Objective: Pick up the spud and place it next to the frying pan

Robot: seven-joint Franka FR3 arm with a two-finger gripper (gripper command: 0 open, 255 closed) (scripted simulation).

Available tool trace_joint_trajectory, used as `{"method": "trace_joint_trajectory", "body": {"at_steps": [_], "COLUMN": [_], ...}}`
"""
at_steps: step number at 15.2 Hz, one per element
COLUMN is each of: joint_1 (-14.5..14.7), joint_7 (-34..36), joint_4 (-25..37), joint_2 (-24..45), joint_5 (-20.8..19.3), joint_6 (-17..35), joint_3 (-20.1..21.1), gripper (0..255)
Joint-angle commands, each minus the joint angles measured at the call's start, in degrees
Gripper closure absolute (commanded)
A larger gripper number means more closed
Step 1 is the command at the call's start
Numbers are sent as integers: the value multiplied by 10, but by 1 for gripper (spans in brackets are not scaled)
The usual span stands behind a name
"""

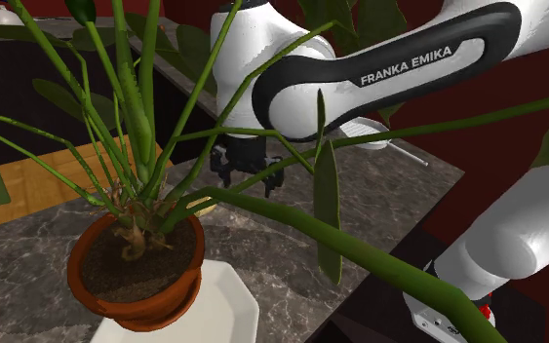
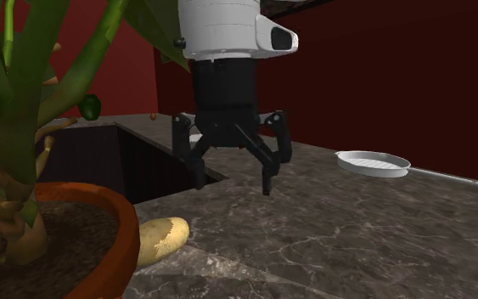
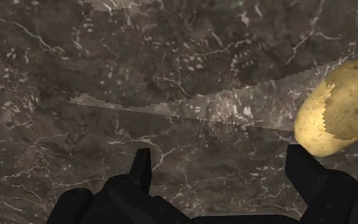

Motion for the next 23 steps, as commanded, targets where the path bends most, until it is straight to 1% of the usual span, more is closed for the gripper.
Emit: {"method": "trace_joint_trajectory", "body": {"at_steps": [1, 3, 6, 8, 11, 12, 19, 23], "joint_1": [5, 26, 71, 102, 147, 154, 156, 156], "joint_7": [76, 144, 227, 272, 326, 333, 342, 343], "joint_4": [33, 76, 146, 198, 282, 297, 270, 268], "joint_2": [61, 126, 212, 263, 336, 347, 366, 368], "joint_5": [-46, -94, -148, -174, -202, -205, -219, -221], "joint_6": [5, 4, -5, -13, -28, -31, 12, 15], "joint_3": [9, 3, -23, -45, -77, -82, -93, -94], "gripper": [0, 0, 0, 0, 0, 0, 0, 0]}}
